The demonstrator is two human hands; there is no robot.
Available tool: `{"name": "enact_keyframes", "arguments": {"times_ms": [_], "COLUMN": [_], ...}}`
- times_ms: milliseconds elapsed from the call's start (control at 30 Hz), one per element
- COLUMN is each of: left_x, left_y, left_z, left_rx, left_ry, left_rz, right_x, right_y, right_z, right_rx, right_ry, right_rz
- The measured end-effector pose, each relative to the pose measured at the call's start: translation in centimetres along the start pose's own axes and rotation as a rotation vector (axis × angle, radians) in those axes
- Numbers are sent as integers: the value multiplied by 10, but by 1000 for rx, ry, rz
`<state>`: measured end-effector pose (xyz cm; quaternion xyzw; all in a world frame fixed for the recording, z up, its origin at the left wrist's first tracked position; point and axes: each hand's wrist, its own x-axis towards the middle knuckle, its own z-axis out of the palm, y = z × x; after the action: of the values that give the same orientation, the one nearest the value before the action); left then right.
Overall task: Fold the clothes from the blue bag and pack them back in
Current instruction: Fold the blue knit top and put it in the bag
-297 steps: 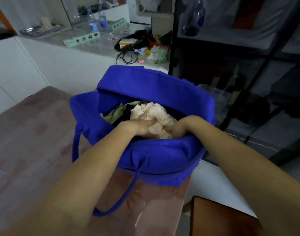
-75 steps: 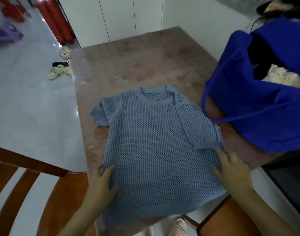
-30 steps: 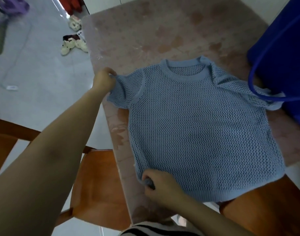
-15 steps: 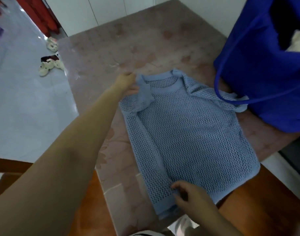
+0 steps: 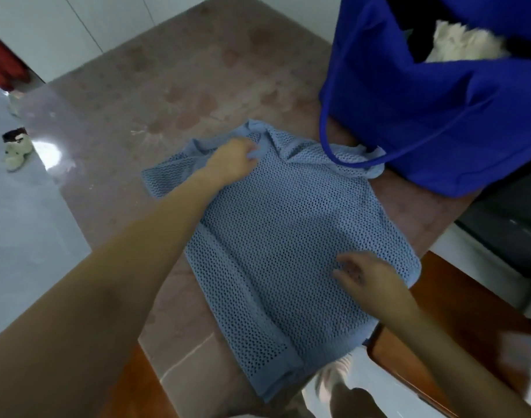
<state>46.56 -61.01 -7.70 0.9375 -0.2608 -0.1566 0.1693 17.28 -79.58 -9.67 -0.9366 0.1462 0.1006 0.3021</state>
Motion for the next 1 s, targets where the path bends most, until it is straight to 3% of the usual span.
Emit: {"name": "enact_keyframes", "arguments": {"times_ms": [67, 167, 333, 533, 667, 867, 1000], "left_x": [19, 44, 75, 92, 104, 118, 105], "left_y": [34, 80, 116, 106, 74, 64, 53], "left_z": [15, 37, 59, 45, 7, -52, -56], "left_rx": [-49, -148, -254, -333, -216, -471, -474], "left_ry": [-21, 8, -134, -198, -156, 166, 85], "left_rz": [94, 152, 42, -47, -74, -109, -50], "right_x": [1, -3, -8, -8, -9, -19, -20], "right_y": [21, 43, 63, 74, 71, 57, 48], "right_z": [-10, -18, -19, -16, -25, -28, -28], "right_rx": [32, 59, 51, 211, 53, 33, 40], "right_ry": [173, 270, 217, 140, 107, 274, 317], "right_rz": [135, 332, 506, 650, 601, 447, 232]}}
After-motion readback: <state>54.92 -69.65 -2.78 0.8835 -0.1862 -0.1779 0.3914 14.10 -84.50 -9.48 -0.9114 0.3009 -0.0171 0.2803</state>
